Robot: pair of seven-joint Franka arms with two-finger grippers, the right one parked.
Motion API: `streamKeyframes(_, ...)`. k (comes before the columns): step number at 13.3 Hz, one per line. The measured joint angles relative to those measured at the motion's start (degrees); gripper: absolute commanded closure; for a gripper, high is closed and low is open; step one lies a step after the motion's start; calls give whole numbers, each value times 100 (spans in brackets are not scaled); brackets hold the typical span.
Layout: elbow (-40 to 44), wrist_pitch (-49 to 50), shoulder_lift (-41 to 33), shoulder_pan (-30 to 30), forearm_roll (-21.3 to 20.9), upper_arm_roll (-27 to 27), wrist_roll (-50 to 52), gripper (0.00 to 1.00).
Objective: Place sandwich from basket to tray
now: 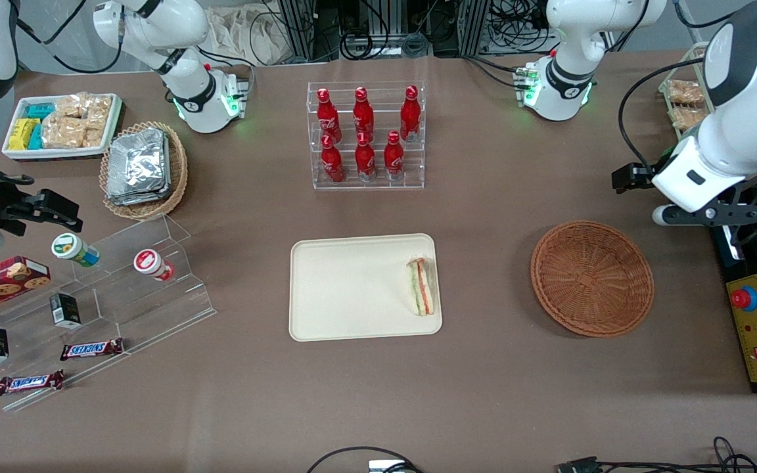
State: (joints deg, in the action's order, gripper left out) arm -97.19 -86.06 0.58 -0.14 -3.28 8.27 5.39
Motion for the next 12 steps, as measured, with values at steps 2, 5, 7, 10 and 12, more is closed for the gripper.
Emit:
streamKeyframes(2, -75, -466, -65, 0, 0, 0, -89, 0)
streamKeyframes(5, -100, -798, -69, 0, 3, 0, -136, 0)
streamKeyframes(7, -102, -807, -69, 1, 3, 0, -233, 0)
streamKeyframes(10, -104, -807, -69, 10, 3, -6, -319, 0)
streamKeyframes(12, -107, -805, -69, 11, 3, -6, -320, 0)
